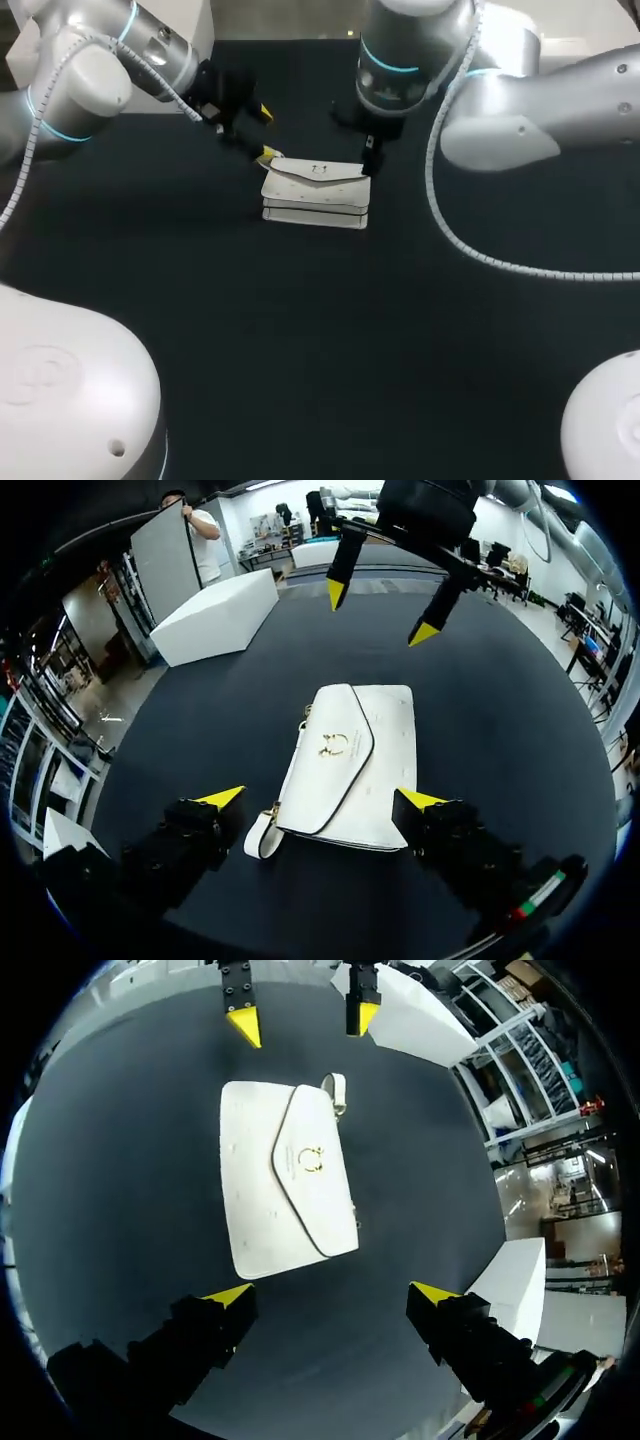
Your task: Pick up the bag, open it, inspect its contents, close it, and place it on the opposite side
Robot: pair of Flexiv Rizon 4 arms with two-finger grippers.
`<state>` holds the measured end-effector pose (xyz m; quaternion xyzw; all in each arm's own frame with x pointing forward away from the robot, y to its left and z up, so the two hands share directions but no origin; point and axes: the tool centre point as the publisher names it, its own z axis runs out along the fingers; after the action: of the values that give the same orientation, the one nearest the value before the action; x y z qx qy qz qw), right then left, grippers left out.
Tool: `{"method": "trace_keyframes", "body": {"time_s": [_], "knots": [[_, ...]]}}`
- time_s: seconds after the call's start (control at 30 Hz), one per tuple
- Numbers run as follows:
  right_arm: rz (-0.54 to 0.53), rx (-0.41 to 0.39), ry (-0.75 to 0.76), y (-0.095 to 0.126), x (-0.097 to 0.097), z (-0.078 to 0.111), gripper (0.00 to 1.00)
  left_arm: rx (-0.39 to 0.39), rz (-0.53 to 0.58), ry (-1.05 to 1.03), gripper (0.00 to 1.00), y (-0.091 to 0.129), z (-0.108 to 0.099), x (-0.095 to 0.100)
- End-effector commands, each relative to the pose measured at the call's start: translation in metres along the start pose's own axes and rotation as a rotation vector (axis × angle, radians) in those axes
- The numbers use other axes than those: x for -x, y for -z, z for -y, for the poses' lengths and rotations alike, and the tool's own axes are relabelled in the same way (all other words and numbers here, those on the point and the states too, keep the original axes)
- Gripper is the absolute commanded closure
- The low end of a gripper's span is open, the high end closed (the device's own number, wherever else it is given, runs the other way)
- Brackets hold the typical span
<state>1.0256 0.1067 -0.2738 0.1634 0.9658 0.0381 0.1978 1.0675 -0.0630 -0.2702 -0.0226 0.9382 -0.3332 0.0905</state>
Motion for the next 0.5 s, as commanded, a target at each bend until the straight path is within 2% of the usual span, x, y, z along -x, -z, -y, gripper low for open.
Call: {"method": "trace_keyframes", "body": {"time_s": [0.03, 0.17, 0.23, 0.27, 0.33, 0.37, 0.43, 0.5], "knots": [[-0.25, -0.121, -0.25, 0.01, 0.025, -0.01, 0.0, 0.153, 0.012, 0.372, 0.0, 0.01, 0.014, 0.002], [-0.309, -0.185, -0.466, 0.01, 0.025, -0.008, 0.0, 0.233, 0.081, 0.66, 0.0, 0.015, 0.022, -0.003], [-0.323, -0.191, -0.546, 0.01, 0.025, -0.007, 0.0, 0.217, 0.061, 0.756, 0.0, 0.017, 0.023, -0.006], [-0.335, -0.197, -0.602, 0.01, 0.024, -0.006, 0.0, 0.228, 0.11, 0.832, 0.0, 0.018, 0.023, -0.007], [-0.332, -0.21, -0.685, 0.01, 0.021, -0.003, 0.0, 0.216, 0.101, 0.917, 0.0, 0.018, 0.022, -0.01], [-0.337, -0.208, -0.706, 0.009, 0.019, -0.002, 0.0, 0.225, 0.147, 0.974, 0.0, 0.017, 0.02, -0.011], [-0.335, -0.219, -0.769, 0.008, 0.016, 0.0, 0.0, 0.203, 0.134, 1.03, 0.0, 0.016, 0.019, -0.013], [-0.34, -0.227, -0.826, 0.007, 0.013, 0.003, 0.0, 0.189, 0.184, 1.086, 0.0, 0.017, 0.018, -0.014]]}}
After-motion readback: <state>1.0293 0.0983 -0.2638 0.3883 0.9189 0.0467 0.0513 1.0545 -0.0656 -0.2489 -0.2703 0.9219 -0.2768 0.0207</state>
